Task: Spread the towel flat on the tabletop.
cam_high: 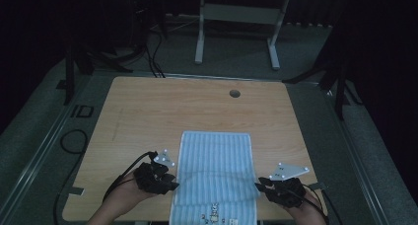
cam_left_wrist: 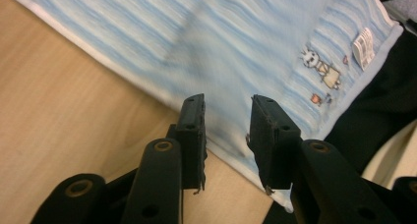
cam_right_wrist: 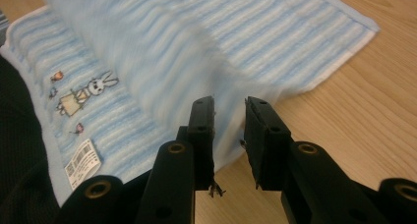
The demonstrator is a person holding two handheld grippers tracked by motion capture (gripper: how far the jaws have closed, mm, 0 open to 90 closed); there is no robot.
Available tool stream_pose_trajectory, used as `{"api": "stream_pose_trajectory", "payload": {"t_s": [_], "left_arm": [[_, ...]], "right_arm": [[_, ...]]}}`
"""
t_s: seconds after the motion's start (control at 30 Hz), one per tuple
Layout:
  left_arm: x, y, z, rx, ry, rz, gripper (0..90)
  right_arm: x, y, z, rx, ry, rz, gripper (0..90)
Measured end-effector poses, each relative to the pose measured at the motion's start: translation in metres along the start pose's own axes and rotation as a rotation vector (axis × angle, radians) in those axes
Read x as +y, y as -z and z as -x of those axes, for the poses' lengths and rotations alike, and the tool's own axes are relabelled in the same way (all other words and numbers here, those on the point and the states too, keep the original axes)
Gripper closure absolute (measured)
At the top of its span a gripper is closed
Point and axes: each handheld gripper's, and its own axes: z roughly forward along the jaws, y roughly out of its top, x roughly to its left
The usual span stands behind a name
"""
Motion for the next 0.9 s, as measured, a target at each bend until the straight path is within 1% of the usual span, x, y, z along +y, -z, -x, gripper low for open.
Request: {"api": "stream_pose_trajectory", "payload": {"t_s": [0.03,0.07,0.1,0.13,0.17,0.2,0.23,0.27,0.3,0.33,0.4,0.47,0.53,0.6,0.63,0.67,0.7,0.73,0.77,0.8,0.83,0.87,0.9], "left_arm": [[0.003,-0.001,-0.001,0.041,-0.004,-0.003,66.7],[0.005,-0.003,-0.001,0.054,-0.012,-0.009,66.7],[0.009,-0.008,-0.002,0.071,-0.024,-0.017,66.7],[0.012,-0.011,-0.003,0.074,-0.025,-0.01,66.7],[0.017,-0.023,-0.006,0.058,-0.021,-0.021,66.9],[0.017,-0.023,-0.006,0.058,-0.021,-0.021,68.1],[0.021,-0.037,-0.008,0.067,-0.023,-0.042,68.4],[0.021,-0.037,-0.008,0.067,-0.023,-0.042,68.4],[0.023,-0.044,-0.01,0.058,-0.021,-0.05,68.4],[0.024,-0.051,-0.012,0.056,-0.019,-0.059,68.4],[0.027,-0.063,-0.017,0.046,-0.008,-0.082,68.5],[0.03,-0.073,-0.022,0.052,0.001,-0.095,68.4],[0.034,-0.081,-0.027,0.054,0.008,-0.106,68.4],[0.039,-0.088,-0.031,0.068,0.008,-0.126,68.3],[0.042,-0.093,-0.034,0.066,0.011,-0.137,68.3],[0.042,-0.093,-0.034,0.066,0.011,-0.137,68.3],[0.046,-0.095,-0.038,0.06,0.019,-0.129,68.4],[0.046,-0.095,-0.038,0.06,0.019,-0.129,68.4],[0.05,-0.097,-0.042,0.067,0.02,-0.129,68.4],[0.05,-0.097,-0.042,0.067,0.02,-0.129,68.4],[0.052,-0.098,-0.044,0.075,0.023,-0.128,68.3],[0.054,-0.098,-0.047,0.079,0.028,-0.13,68.3],[0.058,-0.1,-0.052,0.089,0.041,-0.127,68.3]], "right_arm": [[0.001,0.0,0.002,-0.009,-0.002,0.009,73.4],[0.003,-0.002,0.005,-0.027,-0.007,0.018,73.3],[0.005,-0.004,0.007,-0.033,-0.007,0.019,73.4],[0.008,-0.009,0.01,-0.038,-0.012,0.014,76.1],[0.011,-0.019,0.013,-0.044,-0.009,0.005,81.7],[0.011,-0.019,0.013,-0.044,-0.009,0.005,81.7],[0.014,-0.034,0.015,-0.035,-0.001,-0.026,86.7],[0.014,-0.034,0.015,-0.035,-0.001,-0.026,86.7],[0.014,-0.05,0.015,-0.027,0.002,-0.053,87.0],[0.014,-0.05,0.015,-0.027,0.002,-0.053,87.0],[0.014,-0.063,0.016,-0.032,0.013,-0.071,87.9],[0.014,-0.074,0.019,-0.026,0.007,-0.089,87.9],[0.015,-0.083,0.023,-0.042,0.004,-0.107,87.9],[0.015,-0.092,0.028,-0.049,-0.002,-0.128,87.9],[0.014,-0.1,0.033,-0.047,-0.01,-0.15,88.2],[0.014,-0.1,0.033,-0.047,-0.01,-0.15,88.2],[0.015,-0.102,0.039,-0.04,-0.032,-0.136,88.5],[0.015,-0.102,0.039,-0.04,-0.032,-0.136,88.5],[0.017,-0.103,0.042,-0.046,-0.033,-0.137,88.8],[0.017,-0.103,0.042,-0.046,-0.033,-0.137,88.8],[0.019,-0.105,0.046,-0.052,-0.037,-0.135,89.0],[0.019,-0.105,0.046,-0.052,-0.037,-0.135,89.0],[0.021,-0.107,0.052,-0.06,-0.041,-0.137,89.0]]}}
